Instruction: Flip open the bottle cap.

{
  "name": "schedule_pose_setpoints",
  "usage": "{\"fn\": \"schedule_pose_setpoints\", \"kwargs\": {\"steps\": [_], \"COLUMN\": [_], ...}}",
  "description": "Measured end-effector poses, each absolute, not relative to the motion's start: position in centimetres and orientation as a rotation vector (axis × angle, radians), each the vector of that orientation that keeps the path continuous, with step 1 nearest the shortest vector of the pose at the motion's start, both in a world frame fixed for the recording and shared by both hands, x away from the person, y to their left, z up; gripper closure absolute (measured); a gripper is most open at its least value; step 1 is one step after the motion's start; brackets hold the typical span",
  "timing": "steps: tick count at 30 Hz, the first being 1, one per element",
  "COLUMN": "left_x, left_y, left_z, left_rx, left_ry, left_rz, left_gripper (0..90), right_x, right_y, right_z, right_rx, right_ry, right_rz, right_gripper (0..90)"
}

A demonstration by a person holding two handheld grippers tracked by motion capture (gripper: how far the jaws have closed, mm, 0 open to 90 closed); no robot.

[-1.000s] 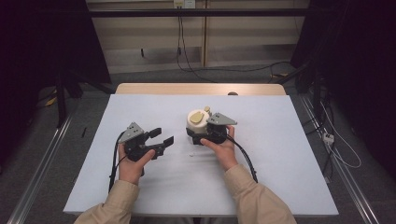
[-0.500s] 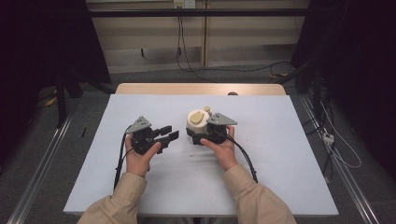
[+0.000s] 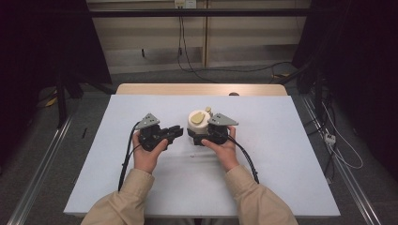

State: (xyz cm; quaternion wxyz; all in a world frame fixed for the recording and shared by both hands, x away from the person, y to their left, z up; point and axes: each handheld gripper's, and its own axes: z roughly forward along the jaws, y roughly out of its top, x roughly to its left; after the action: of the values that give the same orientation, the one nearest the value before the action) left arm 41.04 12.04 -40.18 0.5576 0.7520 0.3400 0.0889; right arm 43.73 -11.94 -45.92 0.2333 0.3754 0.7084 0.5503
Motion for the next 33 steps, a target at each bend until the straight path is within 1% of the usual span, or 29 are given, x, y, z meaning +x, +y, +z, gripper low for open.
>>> {"fn": "schedule_pose_setpoints", "kwargs": {"steps": [13, 33], "left_x": [41.3, 42.3], "left_y": [10.3, 8.9], "left_z": [-39.3, -39.0], "left_rx": [1.808, 1.847], "left_ry": [0.765, 0.796], "left_rz": [0.201, 0.195], "left_gripper": [90.0, 90.0], "right_x": [43.7, 43.7], "right_y": [-11.9, -11.9], "right_z": [-45.9, -45.9], "right_rx": [1.032, 1.035], "right_ry": [1.944, 1.943], "right_rz": [1.513, 1.511], "right_gripper": [6.4, 6.3]}}
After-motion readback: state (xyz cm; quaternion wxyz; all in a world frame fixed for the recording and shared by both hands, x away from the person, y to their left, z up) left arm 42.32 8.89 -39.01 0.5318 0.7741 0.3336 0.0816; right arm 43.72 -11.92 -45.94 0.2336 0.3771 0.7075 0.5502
